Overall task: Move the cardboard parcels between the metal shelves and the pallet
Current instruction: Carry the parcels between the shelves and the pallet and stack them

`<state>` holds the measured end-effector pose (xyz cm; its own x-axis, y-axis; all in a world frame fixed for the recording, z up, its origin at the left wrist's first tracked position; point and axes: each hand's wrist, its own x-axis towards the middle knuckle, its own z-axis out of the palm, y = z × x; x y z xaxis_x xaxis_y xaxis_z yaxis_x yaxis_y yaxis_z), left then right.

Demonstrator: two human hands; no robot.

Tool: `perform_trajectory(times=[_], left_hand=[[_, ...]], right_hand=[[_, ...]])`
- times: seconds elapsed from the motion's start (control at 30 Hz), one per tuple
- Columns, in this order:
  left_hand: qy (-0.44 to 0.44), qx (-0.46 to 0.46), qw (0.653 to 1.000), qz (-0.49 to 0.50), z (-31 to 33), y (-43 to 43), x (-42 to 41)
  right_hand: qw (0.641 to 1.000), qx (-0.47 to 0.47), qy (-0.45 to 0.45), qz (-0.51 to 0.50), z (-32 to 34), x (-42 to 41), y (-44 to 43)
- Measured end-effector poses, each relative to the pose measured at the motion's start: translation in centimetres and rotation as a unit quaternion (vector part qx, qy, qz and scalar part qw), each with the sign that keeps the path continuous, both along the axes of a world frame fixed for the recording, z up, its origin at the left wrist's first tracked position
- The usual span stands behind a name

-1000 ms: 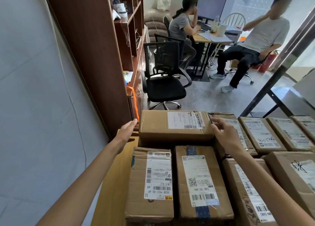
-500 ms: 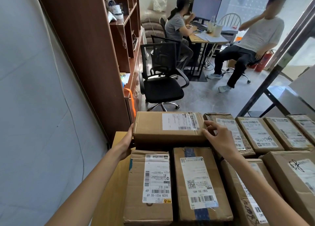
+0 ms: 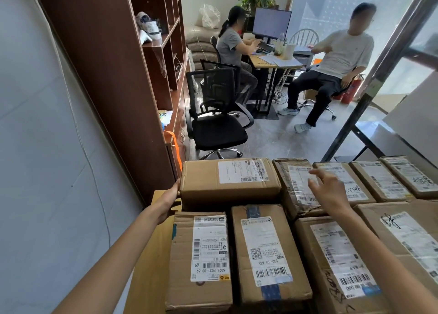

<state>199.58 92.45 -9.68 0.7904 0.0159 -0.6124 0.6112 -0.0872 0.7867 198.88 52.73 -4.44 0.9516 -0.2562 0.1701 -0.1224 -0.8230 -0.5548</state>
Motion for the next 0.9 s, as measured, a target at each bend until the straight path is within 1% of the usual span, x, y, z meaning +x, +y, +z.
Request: perform_trajectory(times=[0.07,0.13,0.3,0.37,0.47,0.53,0.6,0.7,0.8,0.9], left_hand=[[-0.002,0.005,1.0,-0.001,0.0,-0.1,0.0],[-0.002,0.016,1.0,-0.002,0.1,-0.3,-0.2],[-0.049,0.082,0.995,-0.027,0.5,-1.3,-0.8],[-0.074,0.11,0.991,-0.008,0.7,-0.8,-0.7],[-0.121,0.143,0.981,0.052,1.1,0.3,-0.2],[-0.183,0.164,0.966,0.076,2.3,0.4,0.0],[-0.251,0.203,0.943,0.081,4.2,0.0,0.0],[-0.327,0.234,0.912,0.08,7.2,-1.9,-0.4],[-0.381,0.233,0.892,0.072,8.8,-5.6,-1.0],[-0.403,0.231,0.885,0.033,9.7,-10.9,-1.7]], right_hand=[[0.999,-0.024,0.039,-0.001,-0.7,-0.4,-0.8],[0.998,-0.033,0.06,0.007,-1.3,-0.9,-1.0],[0.997,-0.04,0.057,0.015,-1.5,-1.7,-0.6],[0.996,-0.046,0.066,0.023,-1.2,-2.1,-0.6],[0.996,-0.045,0.072,0.027,-0.3,-2.5,-0.7],[0.997,-0.04,0.065,0.018,0.3,-2.6,-1.0],[0.998,-0.027,0.053,0.017,0.8,-2.8,-1.4],[0.999,0.012,0.041,0.027,1.9,-3.3,-1.9],[0.998,0.047,-0.002,0.044,3.5,-3.9,-2.2],[0.994,0.074,-0.036,0.069,5.7,-4.0,-3.4]])
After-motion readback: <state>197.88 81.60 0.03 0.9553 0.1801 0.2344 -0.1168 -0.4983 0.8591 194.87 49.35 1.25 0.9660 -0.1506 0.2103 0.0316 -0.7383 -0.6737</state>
